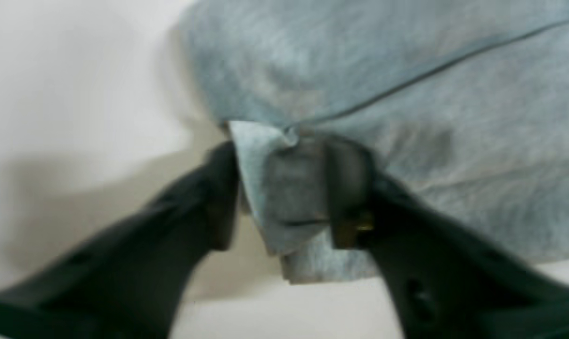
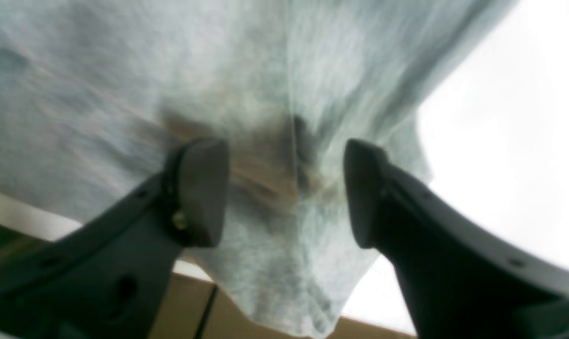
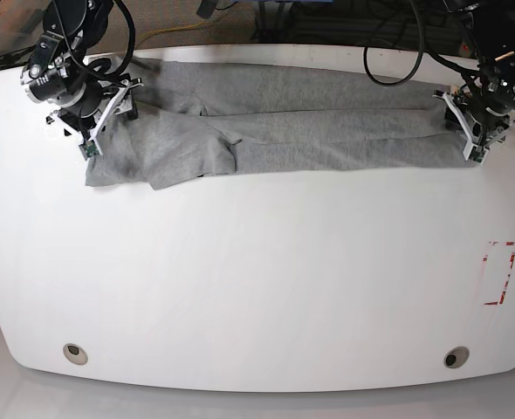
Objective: Fold the T-shirt properly
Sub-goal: 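Lift the hem with both grippers and fold it over toward the collar, then lay the folded hem down and open both grippers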
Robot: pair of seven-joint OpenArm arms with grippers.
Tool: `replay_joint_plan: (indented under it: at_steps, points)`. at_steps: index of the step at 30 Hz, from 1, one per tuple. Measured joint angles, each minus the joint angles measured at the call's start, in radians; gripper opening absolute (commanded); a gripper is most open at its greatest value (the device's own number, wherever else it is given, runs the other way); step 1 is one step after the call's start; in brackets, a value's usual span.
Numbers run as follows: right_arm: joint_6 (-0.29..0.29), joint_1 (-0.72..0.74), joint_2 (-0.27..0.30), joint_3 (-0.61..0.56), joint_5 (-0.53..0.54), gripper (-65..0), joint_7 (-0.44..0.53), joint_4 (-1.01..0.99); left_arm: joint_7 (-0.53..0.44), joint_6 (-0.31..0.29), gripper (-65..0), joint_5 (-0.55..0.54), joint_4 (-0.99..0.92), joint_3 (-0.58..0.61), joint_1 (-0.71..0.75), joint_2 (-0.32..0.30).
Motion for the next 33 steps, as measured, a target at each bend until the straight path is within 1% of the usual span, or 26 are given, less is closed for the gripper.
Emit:
replay_joint_plan:
  at_steps: [3, 6, 9, 12, 14, 15, 17, 20, 21, 23, 24, 25, 27, 28, 29, 32, 33]
  points:
    - [-0.001, 0.000, 0.011, 0.035, 0.066, -26.3, 0.003, 0.008, 0.004, 0.000, -31.7, 0.002, 0.034, -0.004, 0.008, -0.001]
    - [-0.001, 0.003, 0.034, 0.037, 0.133, -26.3, -0.014, 0.008, 0.007, 0.000, -31.7, 0.004, 0.086, -0.003, 0.007, 0.000]
    - [0.000, 0.027, 0.033, 0.038, 0.203, -26.3, 0.000, -0.013, -0.002, 0.003, -31.7, -0.006, 0.140, -0.001, 0.001, 0.002]
    - [0.000, 0.060, 0.032, 0.028, 0.217, -26.5, 0.000, -0.061, 0.001, 0.004, -31.8, 0.003, 0.142, 0.018, -0.018, 0.017]
    - [-0.006, 0.086, 0.033, 0.003, 0.200, -26.5, 0.007, -0.110, 0.004, 0.004, -31.8, 0.012, 0.122, 0.042, -0.026, 0.029]
    - [0.002, 0.101, 0.032, -0.010, 0.194, -26.5, 0.008, -0.138, 0.002, 0.004, -31.8, 0.005, 0.104, 0.060, -0.030, 0.027]
    - [0.000, 0.134, 0.028, -0.023, 0.145, -26.5, 0.030, -0.188, -0.004, 0.004, -31.8, 0.001, 0.061, 0.087, -0.034, 0.031]
    - [-0.007, 0.187, 0.030, -0.020, 0.051, -26.5, 0.097, -0.266, -0.004, 0.004, -31.8, -0.002, -0.014, 0.098, -0.030, 0.035]
    - [0.005, 0.201, 0.032, -0.018, 0.031, -26.5, 0.117, -0.293, -0.016, 0.005, -31.9, -0.016, -0.030, 0.097, -0.029, 0.035]
    - [-0.009, 0.229, 0.033, -0.019, -0.026, -26.5, 0.163, -0.363, -0.031, 0.004, -31.9, -0.026, -0.060, 0.093, -0.039, 0.026]
    - [0.001, 0.241, 0.036, -0.019, -0.042, -26.5, 0.181, -0.393, -0.035, 0.003, -31.9, -0.027, -0.075, 0.093, -0.055, 0.024]
    - [-0.003, 0.253, 0.039, -0.019, -0.059, -26.5, 0.198, -0.421, -0.043, 0.004, -31.9, -0.029, -0.092, 0.093, -0.067, 0.024]
    - [-0.002, 0.273, 0.055, -0.019, -0.076, -26.5, 0.224, -0.474, -0.077, 0.004, -31.9, -0.033, -0.134, 0.094, -0.089, 0.024]
    - [0.008, 0.288, 0.068, -0.020, -0.076, -26.5, 0.251, -0.506, -0.091, 0.004, -31.9, -0.038, -0.157, 0.094, -0.099, 0.023]
    - [0.004, 0.306, 0.080, -0.020, -0.084, -26.5, 0.278, -0.543, -0.103, 0.004, -31.9, -0.043, -0.181, 0.094, -0.107, 0.021]
    - [0.007, 0.352, 0.108, -0.021, -0.083, -26.5, 0.365, -0.644, -0.118, 0.004, -31.9, -0.046, -0.225, 0.094, -0.140, 0.023]
    - [0.006, 0.367, 0.119, -0.022, -0.085, -26.5, 0.378, -0.673, -0.117, 0.003, -31.9, -0.048, -0.230, 0.094, -0.151, 0.024]
